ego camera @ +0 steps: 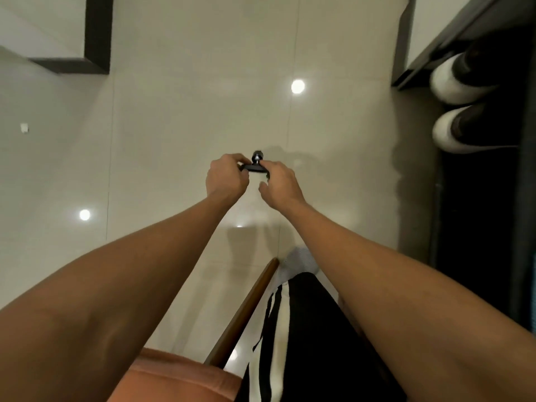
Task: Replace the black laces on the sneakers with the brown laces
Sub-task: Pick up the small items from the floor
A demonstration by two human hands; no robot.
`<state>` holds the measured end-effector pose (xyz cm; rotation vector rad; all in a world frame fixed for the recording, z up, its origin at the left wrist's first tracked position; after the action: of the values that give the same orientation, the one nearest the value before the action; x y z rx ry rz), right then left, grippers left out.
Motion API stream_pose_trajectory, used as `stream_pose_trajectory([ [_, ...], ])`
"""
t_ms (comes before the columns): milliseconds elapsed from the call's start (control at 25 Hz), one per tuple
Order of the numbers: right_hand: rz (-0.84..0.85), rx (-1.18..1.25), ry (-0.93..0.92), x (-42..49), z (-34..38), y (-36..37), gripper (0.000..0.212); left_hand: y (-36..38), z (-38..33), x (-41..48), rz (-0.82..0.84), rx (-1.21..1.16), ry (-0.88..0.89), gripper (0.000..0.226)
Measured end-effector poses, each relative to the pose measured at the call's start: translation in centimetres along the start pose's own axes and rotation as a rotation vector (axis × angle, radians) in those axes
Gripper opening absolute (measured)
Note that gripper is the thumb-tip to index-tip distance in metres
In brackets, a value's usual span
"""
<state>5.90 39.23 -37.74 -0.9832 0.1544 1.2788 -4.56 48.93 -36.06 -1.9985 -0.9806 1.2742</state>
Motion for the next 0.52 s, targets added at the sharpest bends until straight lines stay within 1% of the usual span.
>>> stream_pose_trajectory([
  [160, -0.122, 0.079, 0.050, -7.1, 0.8, -9.1, 0.055, -3.9, -8.6, -5.3, 0.058, -0.070, 0.201, 0.028],
  [360, -0.407, 0.226, 0.124, -17.2, 2.9, -22.3, 0.043, -9.0, -21.1, -11.8, 0.050, -0.088, 0.465, 0.026],
  [440, -0.521, 0.249, 0.152, -21.5, 2.7, -26.9, 0.040, -10.5, -26.2, -15.2, 0.040, -0.089, 0.578, 0.024],
  [520, -0.646, 0.279, 0.184, -25.6, 1.6, -30.9, 0.040, -11.3, -31.2, -19.0, 0.078, -0.098, 0.709, 0.023],
])
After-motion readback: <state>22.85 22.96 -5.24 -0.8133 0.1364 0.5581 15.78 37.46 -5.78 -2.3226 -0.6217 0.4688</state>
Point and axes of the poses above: each hand's wrist, its own x-axis towards the middle knuckle, its own y-axis out of the palm, z = x × y, the point moved 4 cm from there along x, towards the middle knuckle, and after that the axes turned 4 degrees about -x, right-handed, at the moved point
